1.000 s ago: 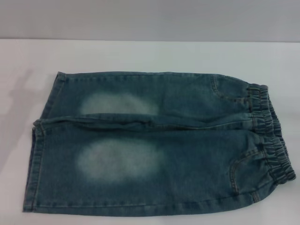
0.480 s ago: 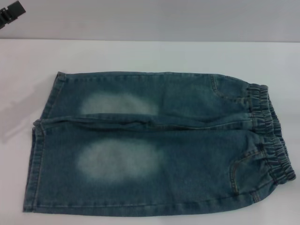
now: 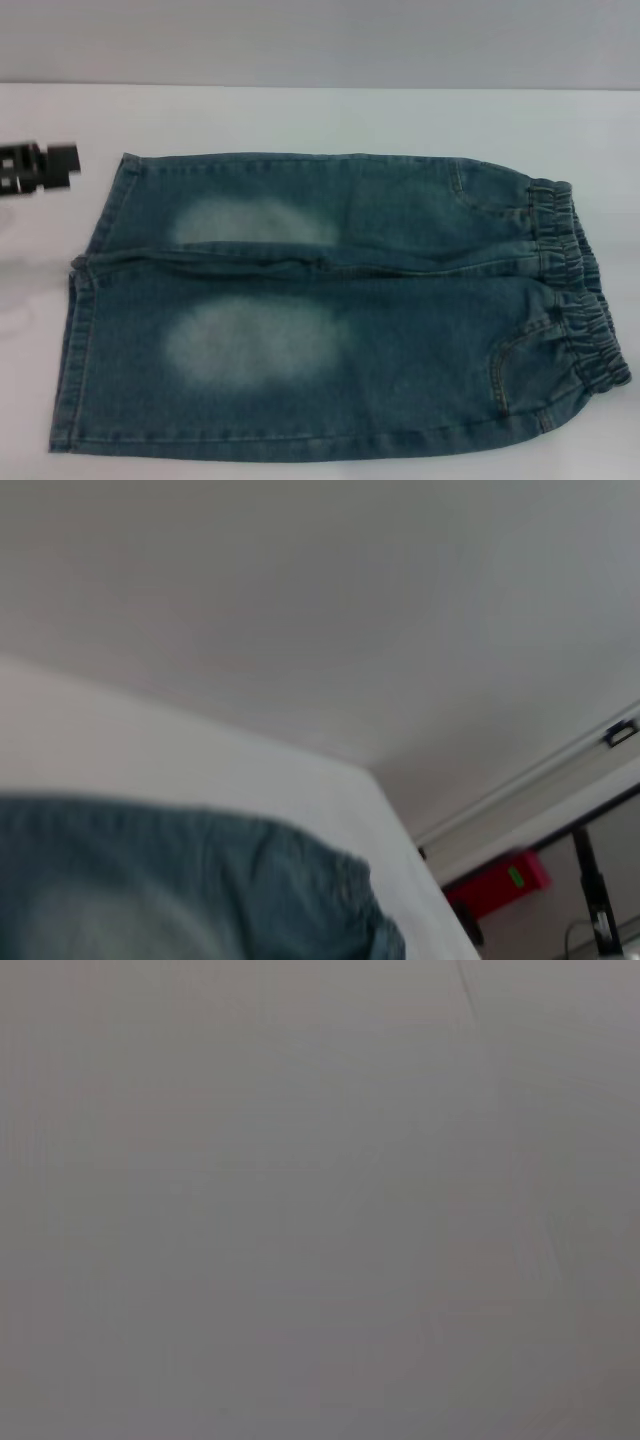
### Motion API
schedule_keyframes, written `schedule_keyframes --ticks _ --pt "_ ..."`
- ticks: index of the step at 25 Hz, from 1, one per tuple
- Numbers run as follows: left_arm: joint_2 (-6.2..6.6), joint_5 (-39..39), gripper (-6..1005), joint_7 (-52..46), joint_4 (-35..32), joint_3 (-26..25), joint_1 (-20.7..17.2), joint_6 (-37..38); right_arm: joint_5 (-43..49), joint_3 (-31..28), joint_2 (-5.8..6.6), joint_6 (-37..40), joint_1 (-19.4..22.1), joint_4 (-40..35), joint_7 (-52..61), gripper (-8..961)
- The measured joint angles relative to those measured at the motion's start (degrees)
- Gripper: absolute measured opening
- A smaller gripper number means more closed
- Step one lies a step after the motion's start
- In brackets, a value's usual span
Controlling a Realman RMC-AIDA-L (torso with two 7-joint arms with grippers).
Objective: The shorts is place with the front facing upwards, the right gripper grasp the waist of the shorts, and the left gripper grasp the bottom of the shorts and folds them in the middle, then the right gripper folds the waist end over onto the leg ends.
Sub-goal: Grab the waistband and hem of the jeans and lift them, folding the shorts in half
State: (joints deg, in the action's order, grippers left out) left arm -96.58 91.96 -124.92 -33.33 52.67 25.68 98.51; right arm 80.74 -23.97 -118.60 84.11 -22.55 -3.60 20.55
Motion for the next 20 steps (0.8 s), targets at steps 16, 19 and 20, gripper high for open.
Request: schedule_keyframes --ticks 16,19,20 --pt "-0.22 23.4 750 -17.1 0.08 -2.69 0.9 4.64 -0.06 -0.28 0.15 -3.9 -0.71 -0.61 -0.08 724" --pt "-0.53 27.44 748 -20.07 -0.03 -2.73 0.92 4.3 -0.06 -0.26 0.18 -5.03 -0.94 -0.64 -0.08 724" --pt "-0.66 28.04 747 -20.4 -0.02 -2.75 0.93 4.1 -0.06 -0.25 0.21 -5.54 -1.04 -0.75 -0.08 724"
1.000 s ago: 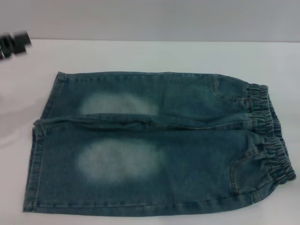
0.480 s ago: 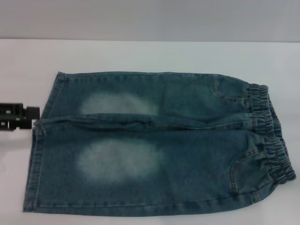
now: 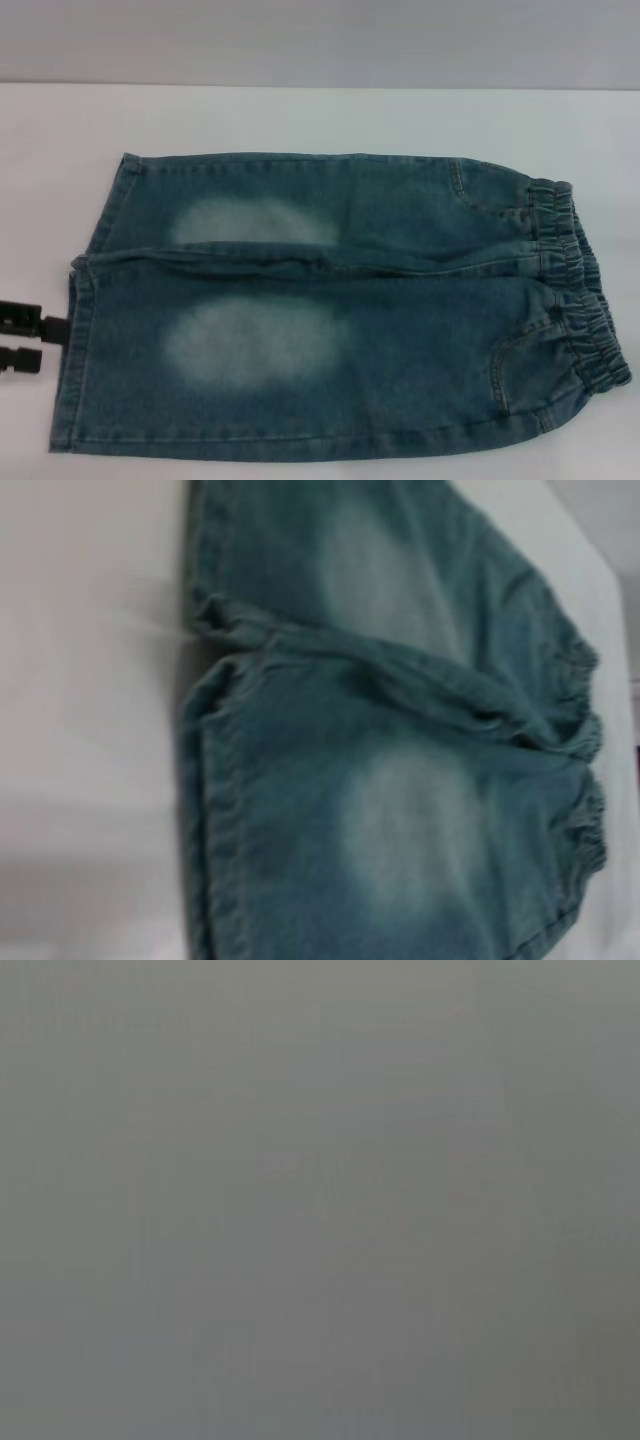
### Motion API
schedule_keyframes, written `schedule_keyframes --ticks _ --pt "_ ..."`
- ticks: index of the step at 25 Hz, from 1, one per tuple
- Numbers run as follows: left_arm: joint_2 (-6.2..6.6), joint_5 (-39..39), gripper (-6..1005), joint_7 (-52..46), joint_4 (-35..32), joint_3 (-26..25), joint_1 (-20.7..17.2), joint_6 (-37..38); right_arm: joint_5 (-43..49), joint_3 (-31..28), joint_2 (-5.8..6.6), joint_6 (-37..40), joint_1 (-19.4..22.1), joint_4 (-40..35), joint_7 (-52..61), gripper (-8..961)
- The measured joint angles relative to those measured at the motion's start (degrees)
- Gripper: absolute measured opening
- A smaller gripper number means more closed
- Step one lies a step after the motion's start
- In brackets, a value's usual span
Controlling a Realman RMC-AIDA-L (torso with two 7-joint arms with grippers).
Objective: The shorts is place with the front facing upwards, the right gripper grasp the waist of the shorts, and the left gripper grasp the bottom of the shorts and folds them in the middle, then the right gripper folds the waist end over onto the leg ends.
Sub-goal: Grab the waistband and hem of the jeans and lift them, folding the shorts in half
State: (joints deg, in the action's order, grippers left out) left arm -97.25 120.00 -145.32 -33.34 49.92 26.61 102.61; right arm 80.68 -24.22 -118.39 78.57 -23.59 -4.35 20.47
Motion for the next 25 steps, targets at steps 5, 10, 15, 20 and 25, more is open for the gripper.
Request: schedule_keyframes --ticks 5,10,15,20,25 --pt "-1.13 3.1 743 -1.13 0.37 -0.02 0.02 -1.15 0.0 0.0 0.13 -1.1 -0.38 -0.75 0.0 724" --pt "-2.33 5.52 740 -1.19 0.46 -0.02 0.17 -1.69 0.0 0.04 0.57 -1.53 -0.45 -0.75 0.0 724" --pt "-2.92 7.66 736 -1.45 0.52 -0.04 0.4 -2.07 0.01 -0.02 0.76 -1.84 -0.63 -0.75 0.0 724" --pt "-3.31 9.02 732 -1.62 0.56 -0.15 0.06 -2.78 0.01 -0.04 0.82 -1.85 -0.72 -0.75 0.01 723" --pt "-3.61 10.5 728 -1.52 0.56 -0.15 -0.09 -3.01 0.01 -0.02 0.82 -1.85 -0.75 -0.65 0.01 723"
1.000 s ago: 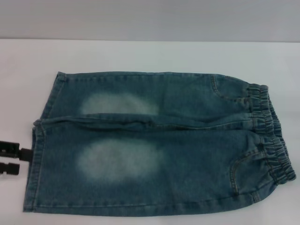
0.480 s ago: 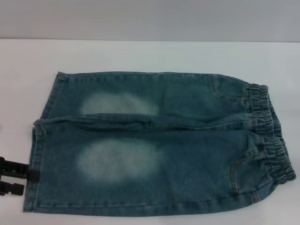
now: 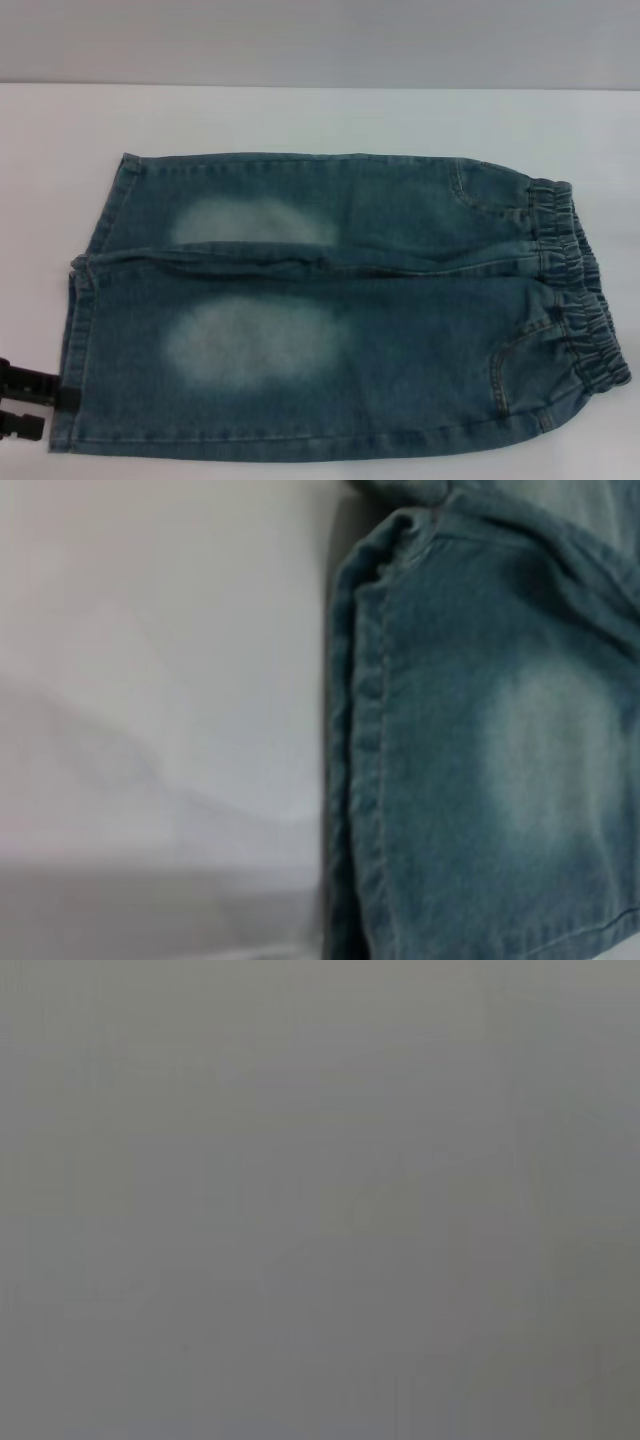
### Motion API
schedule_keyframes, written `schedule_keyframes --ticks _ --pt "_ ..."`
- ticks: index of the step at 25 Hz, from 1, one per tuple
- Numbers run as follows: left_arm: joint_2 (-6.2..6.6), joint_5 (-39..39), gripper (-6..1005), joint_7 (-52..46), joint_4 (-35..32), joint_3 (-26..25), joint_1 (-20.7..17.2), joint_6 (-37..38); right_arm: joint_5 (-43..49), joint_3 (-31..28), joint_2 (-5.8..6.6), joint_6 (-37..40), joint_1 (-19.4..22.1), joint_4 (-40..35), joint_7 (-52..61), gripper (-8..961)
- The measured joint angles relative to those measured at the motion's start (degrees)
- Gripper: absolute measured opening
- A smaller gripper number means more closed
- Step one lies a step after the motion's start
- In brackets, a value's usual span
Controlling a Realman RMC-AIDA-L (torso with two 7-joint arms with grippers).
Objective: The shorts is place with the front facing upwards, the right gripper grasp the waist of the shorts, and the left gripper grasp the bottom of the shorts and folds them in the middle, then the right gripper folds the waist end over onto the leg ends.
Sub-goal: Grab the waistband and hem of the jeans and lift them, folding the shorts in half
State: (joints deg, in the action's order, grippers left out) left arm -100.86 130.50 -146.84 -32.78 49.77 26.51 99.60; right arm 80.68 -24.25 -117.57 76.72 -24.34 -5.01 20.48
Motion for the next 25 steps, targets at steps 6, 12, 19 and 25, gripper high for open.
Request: schedule_keyframes --ticks 6,12,19,25 --pt "-0.31 0.5 723 0.32 0.0 -0.01 -0.05 -0.35 0.0 0.29 -0.02 0.0 0.0 0.22 0.0 723" --pt "-0.52 0.64 719 0.7 0.0 0.26 -0.03 -0.54 0.0 0.4 -0.06 0.02 0.09 0.26 0.05 723" --pt "-1.01 0.64 713 1.12 0.0 0.75 0.45 -0.55 0.06 0.5 -0.2 0.32 0.25 0.27 0.35 722" --pt "-1.48 0.64 709 1.2 0.0 0.85 0.69 -0.55 0.07 0.52 -0.2 0.32 0.39 0.26 0.43 722"
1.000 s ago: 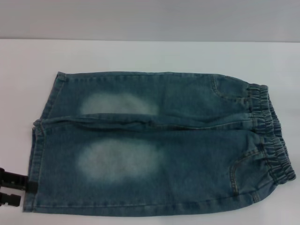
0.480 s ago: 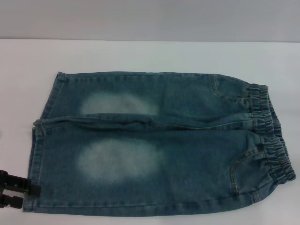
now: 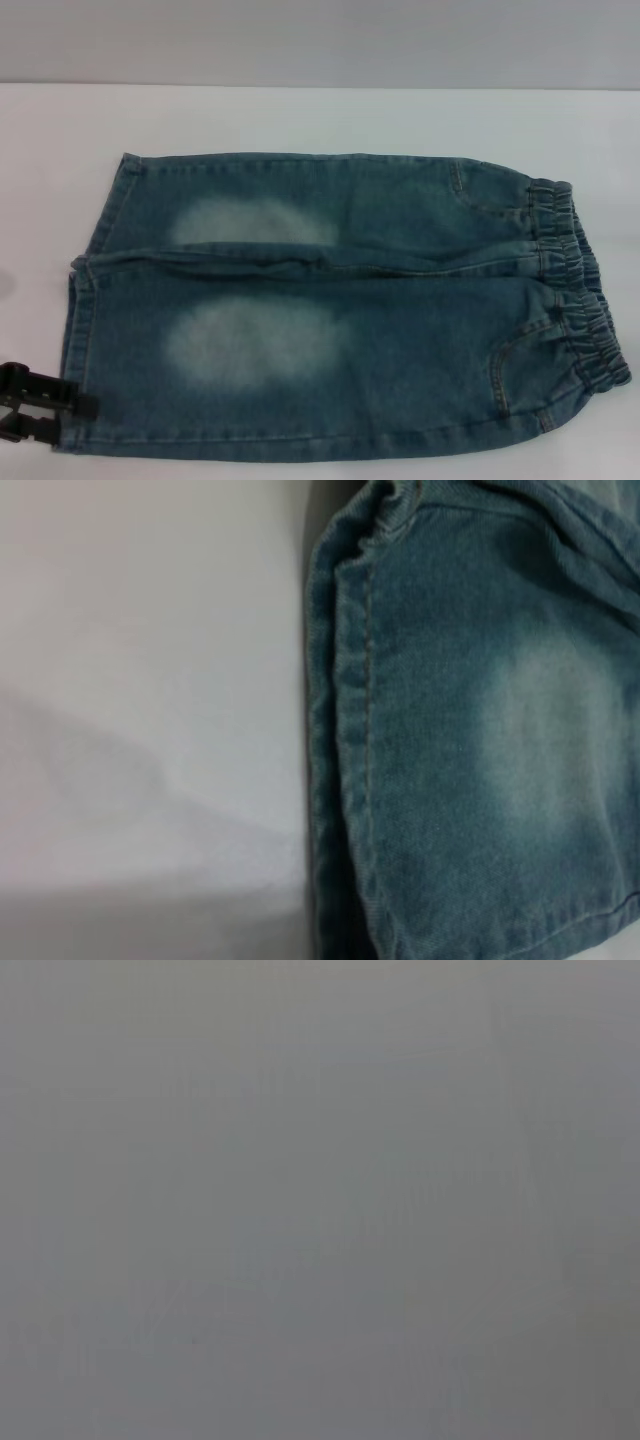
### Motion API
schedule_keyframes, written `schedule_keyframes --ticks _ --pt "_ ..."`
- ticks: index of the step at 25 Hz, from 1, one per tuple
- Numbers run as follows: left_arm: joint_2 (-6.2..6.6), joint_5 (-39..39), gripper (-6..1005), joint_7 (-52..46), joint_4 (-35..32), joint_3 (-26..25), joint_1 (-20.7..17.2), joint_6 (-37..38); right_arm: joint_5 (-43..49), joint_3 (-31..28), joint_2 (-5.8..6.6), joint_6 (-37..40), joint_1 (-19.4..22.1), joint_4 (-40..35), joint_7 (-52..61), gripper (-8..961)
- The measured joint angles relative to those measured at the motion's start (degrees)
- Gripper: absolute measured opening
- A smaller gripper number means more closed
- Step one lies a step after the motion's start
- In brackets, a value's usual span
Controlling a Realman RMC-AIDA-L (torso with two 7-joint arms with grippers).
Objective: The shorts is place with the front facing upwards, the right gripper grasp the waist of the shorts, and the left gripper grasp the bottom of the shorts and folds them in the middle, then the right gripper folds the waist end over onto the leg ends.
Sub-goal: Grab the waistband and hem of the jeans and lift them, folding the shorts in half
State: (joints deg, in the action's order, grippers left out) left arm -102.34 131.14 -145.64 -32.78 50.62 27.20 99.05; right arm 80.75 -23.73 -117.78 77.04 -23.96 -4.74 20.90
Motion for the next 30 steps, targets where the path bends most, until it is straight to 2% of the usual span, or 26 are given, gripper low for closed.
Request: schedule_keyframes --ticks 7,17,21,30 --pt "-0.33 -0.01 703 0.68 -0.02 -0.05 0.53 0.0 0.07 0.06 0.08 -0.25 0.02 0.04 0.05 722" --pt "0.89 1.27 696 0.63 -0.18 -0.32 0.59 -0.2 0.26 0.09 0.1 -0.3 -0.06 0.09 0.09 722" --pt "0.66 3.71 693 0.55 -0.06 -0.6 0.78 -0.25 0.23 0.09 0.1 -0.32 -0.25 0.09 0.1 721" --pt "0.0 3.86 686 0.71 0.01 -0.59 1.43 -0.21 0.13 0.09 0.0 -0.32 -0.64 0.09 0.1 721"
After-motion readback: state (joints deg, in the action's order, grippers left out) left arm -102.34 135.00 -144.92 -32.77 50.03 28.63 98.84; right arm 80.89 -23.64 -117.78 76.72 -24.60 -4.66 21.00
